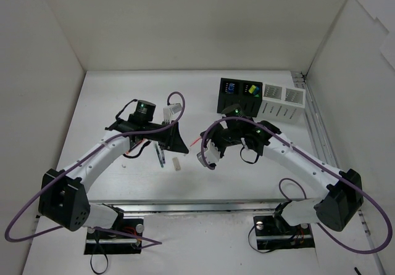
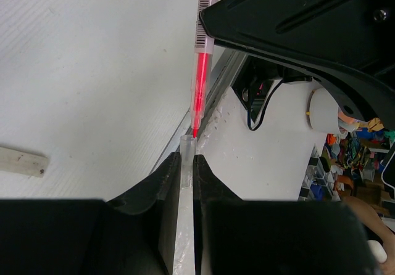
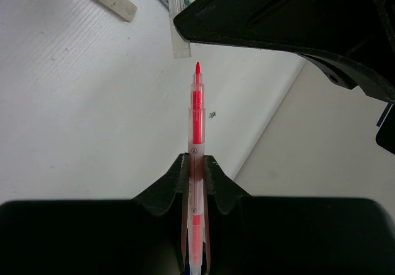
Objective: Sort the stationery into containers
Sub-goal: Close the pen cap on the pen.
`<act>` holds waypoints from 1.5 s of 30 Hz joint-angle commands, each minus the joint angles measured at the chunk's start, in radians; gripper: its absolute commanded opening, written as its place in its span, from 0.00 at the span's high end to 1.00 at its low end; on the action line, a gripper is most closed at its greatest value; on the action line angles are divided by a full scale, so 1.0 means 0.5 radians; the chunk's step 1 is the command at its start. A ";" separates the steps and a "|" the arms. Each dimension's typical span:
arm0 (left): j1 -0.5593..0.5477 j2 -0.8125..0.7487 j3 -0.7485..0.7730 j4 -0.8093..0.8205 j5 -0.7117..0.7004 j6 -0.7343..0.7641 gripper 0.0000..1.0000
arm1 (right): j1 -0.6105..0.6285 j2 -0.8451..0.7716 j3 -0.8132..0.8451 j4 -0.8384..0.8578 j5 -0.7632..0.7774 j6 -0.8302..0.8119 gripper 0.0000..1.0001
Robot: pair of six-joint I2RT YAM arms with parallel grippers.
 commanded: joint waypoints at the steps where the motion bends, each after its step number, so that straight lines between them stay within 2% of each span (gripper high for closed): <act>1: -0.010 -0.080 0.085 0.025 0.061 0.030 1.00 | 0.015 -0.012 0.030 0.040 -0.075 -0.028 1.00; 31: -0.010 -0.151 0.122 -0.122 -0.022 0.089 1.00 | 0.085 0.004 0.002 0.040 -0.039 -0.071 1.00; 45: -0.010 -0.145 0.091 -0.003 -0.019 0.055 1.00 | 0.171 -0.009 -0.044 0.037 -0.036 -0.114 1.00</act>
